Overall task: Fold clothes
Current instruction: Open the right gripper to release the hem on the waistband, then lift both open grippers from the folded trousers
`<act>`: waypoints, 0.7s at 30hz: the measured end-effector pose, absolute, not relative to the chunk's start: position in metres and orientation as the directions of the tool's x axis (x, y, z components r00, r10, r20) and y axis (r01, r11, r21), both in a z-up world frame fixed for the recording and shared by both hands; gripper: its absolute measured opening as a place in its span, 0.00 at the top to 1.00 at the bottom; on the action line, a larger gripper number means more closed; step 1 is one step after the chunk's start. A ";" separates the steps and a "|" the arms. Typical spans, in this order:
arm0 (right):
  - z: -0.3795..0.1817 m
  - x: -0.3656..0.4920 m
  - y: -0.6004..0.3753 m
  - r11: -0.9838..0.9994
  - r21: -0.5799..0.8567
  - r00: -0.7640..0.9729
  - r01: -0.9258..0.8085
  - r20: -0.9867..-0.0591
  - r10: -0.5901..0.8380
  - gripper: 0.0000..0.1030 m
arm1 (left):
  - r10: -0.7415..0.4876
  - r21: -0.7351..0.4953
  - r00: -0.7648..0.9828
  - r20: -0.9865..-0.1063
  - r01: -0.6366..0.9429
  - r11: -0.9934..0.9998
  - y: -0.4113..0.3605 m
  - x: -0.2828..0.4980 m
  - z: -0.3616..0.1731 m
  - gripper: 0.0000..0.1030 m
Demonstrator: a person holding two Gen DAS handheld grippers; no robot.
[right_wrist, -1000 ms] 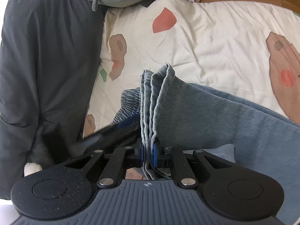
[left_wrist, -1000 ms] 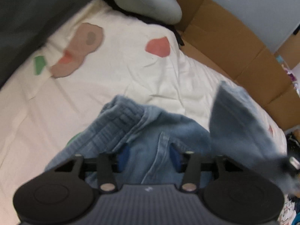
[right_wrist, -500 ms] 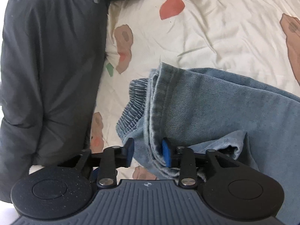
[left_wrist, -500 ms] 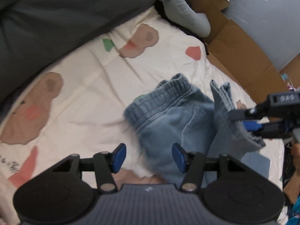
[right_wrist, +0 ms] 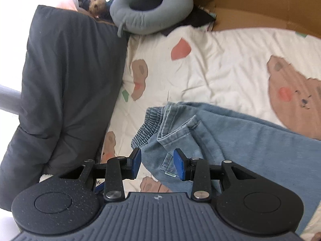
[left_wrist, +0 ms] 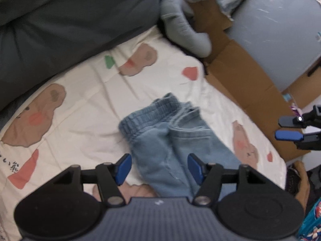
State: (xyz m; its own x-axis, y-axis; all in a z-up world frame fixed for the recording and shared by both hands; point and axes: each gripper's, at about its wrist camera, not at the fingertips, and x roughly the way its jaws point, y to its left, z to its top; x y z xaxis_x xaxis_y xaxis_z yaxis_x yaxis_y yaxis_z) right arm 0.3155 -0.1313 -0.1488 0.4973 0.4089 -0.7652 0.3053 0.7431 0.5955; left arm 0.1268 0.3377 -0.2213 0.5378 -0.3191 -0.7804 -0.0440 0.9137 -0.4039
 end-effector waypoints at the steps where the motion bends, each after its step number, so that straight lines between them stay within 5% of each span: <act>1: -0.146 0.312 -0.136 0.750 0.589 0.498 0.301 -0.768 0.403 0.61 | -0.318 -0.404 0.543 -0.777 -0.044 0.914 0.336 0.124 -0.218 0.32; 10: -0.118 0.285 -0.178 0.811 0.525 0.501 0.260 -0.791 0.352 0.55 | -0.301 -0.396 0.541 -0.785 -0.065 0.916 0.311 0.109 -0.216 0.30; 21: -0.161 0.289 -0.207 0.860 0.471 0.414 0.196 -0.835 0.363 0.55 | -0.273 -0.389 0.520 -0.809 -0.125 0.913 0.288 0.105 -0.244 0.28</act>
State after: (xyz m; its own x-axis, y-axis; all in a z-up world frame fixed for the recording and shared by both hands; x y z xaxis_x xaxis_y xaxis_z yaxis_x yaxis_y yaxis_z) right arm 0.2892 -0.2066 -0.1610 0.4141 0.3632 -0.8346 0.1959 0.8599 0.4714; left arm 0.1051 0.2884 -0.2439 0.5198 -0.2732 -0.8094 -0.1254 0.9128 -0.3887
